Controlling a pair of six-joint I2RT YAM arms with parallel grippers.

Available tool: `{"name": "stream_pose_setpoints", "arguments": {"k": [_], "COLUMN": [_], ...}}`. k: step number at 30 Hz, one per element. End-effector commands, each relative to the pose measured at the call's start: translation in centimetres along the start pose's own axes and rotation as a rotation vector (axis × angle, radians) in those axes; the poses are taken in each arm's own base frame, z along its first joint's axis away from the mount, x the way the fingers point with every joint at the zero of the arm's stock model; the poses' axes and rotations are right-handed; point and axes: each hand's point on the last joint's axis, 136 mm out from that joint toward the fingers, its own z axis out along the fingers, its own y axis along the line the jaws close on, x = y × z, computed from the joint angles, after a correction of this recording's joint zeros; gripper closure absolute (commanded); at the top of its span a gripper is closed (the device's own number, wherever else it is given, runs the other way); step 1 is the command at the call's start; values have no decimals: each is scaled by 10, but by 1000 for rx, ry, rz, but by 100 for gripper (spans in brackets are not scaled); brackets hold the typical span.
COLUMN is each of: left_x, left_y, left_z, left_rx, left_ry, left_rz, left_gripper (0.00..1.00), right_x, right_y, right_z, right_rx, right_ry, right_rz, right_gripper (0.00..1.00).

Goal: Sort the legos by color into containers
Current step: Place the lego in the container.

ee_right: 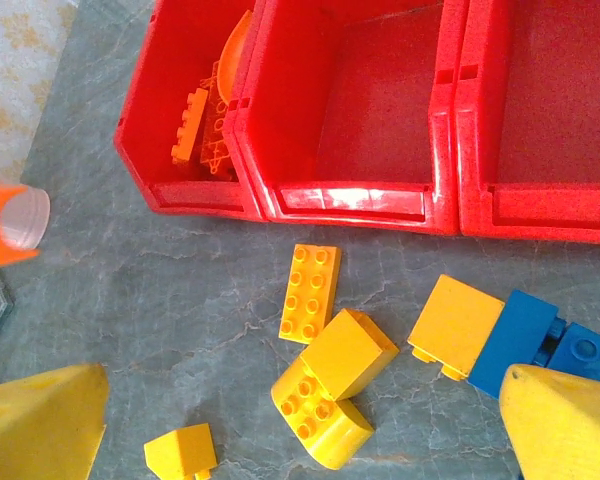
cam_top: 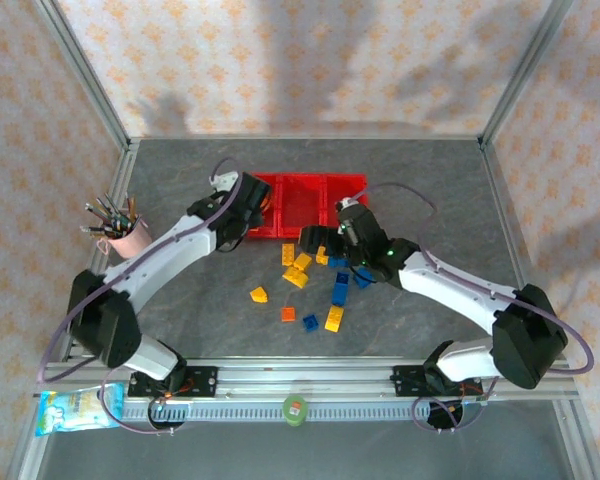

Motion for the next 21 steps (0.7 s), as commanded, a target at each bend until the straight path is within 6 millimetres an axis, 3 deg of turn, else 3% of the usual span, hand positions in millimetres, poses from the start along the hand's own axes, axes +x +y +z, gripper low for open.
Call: {"name": "stream_pose_setpoints", "arguments": {"k": [1,6,9,12,16,21], "left_x": [-28,-54,-47,-41,-47,-58], "left_y": [-14,-31,-38,-36,-39,-47], "left_z": [21,59,90,107,106,89], "left_rx": [1,-63,-73,-117,-118,-61], "left_ry": [-37,-21,28,62,51,38], "left_rz": [82,154,186,205,215,213], "left_gripper": [72,72,72,71,56,45], "right_x": [-13,-11,-11,-11,-14,-22], "right_y": [3,-5,-8,-10,-10,-8], "right_z": [2,5,4,1,-1,-3], "right_rx": [9,24,34,35,34,34], "right_ry": [-31,-28,-33,-39,-50,-62], "right_rz": [15,33,37,39,36,28], "right_gripper": [0,0,0,0,0,0]}}
